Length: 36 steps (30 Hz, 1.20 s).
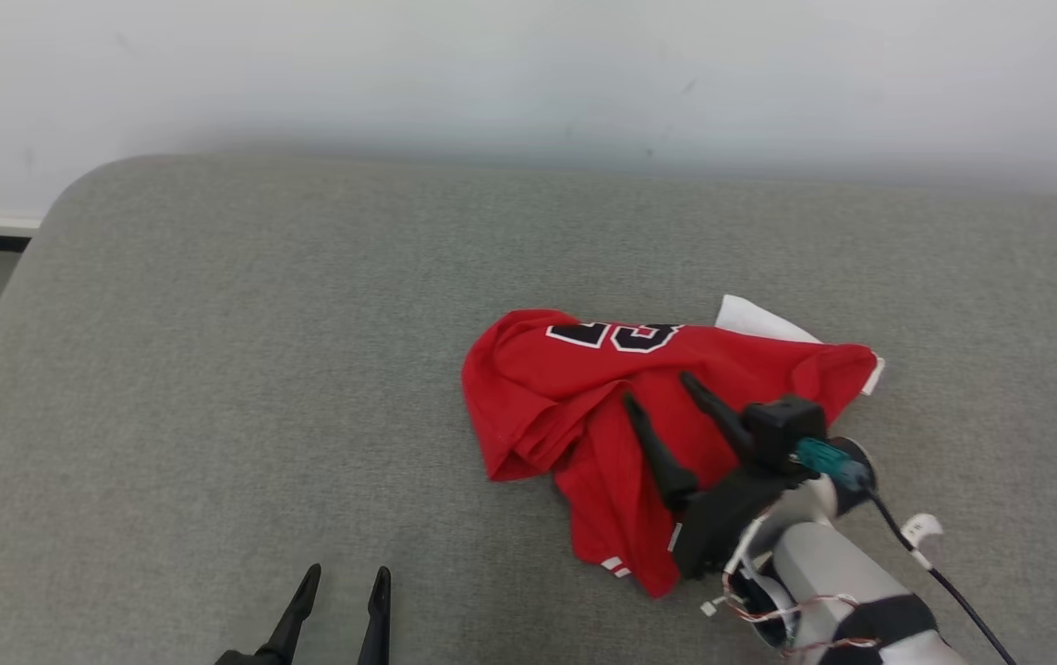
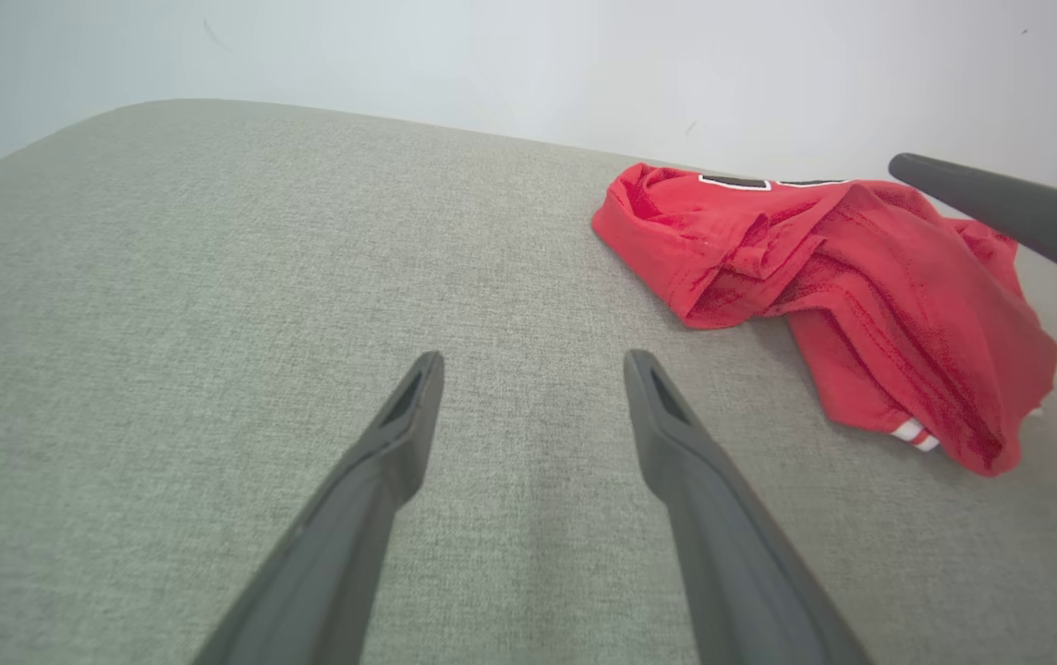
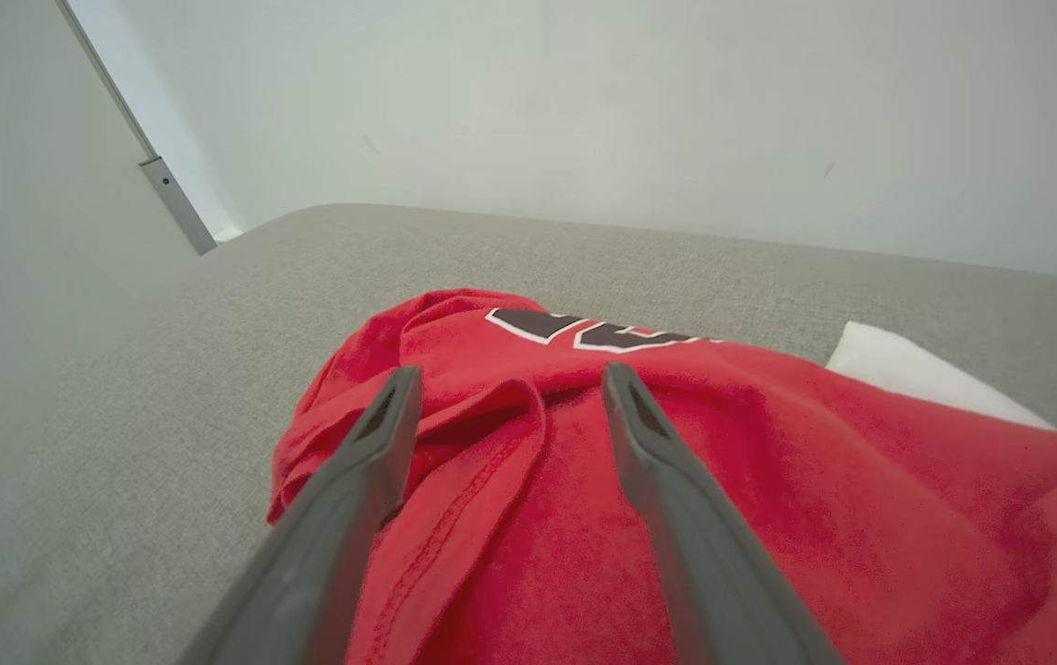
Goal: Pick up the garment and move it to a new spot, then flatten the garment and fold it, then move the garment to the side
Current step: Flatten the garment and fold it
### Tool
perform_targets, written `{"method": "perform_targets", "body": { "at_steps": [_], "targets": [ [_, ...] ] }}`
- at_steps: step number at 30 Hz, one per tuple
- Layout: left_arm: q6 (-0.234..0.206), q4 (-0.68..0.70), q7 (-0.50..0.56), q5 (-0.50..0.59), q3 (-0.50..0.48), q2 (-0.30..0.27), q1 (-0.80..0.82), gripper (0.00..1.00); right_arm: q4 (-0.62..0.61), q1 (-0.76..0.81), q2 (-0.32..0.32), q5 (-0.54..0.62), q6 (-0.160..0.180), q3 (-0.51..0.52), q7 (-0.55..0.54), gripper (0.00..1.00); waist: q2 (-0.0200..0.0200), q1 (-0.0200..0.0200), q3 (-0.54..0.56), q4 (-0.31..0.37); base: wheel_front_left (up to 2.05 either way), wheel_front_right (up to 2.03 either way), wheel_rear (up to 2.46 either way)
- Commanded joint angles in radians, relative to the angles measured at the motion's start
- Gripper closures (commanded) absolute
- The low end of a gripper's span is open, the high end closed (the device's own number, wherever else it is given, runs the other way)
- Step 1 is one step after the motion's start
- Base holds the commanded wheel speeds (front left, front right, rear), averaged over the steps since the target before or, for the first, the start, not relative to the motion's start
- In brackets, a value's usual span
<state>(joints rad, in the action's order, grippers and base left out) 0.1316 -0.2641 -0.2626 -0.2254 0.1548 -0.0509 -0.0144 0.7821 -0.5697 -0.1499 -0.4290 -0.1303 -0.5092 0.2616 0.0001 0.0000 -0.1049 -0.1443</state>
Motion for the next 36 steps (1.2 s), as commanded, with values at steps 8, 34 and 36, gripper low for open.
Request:
{"method": "perform_targets", "body": {
  "at_steps": [8,34,36],
  "targets": [
    [-0.002,0.003,-0.003,0.000,0.003,0.001,-0.014,0.00,-0.091,0.196,-0.004,0.091,-0.001,0.162,0.002,0.00,-0.0001,0.0000,0.033,0.087,0.00,0.00,0.00],
    [-0.002,-0.009,-0.003,-0.010,0.011,0.000,-0.012,0.00,-0.112,0.204,0.057,0.131,-0.001,-0.009,0.002,0.00,-0.0001,0.0000,0.012,0.029,0.00,0.00,0.00],
    [-0.002,-0.011,-0.003,-0.016,0.014,0.000,-0.010,0.00,-0.083,0.175,0.066,0.125,-0.001,-0.026,0.002,0.55,-0.0001,0.0000,0.005,0.009,0.00,0.00,0.00]
  ]
}}
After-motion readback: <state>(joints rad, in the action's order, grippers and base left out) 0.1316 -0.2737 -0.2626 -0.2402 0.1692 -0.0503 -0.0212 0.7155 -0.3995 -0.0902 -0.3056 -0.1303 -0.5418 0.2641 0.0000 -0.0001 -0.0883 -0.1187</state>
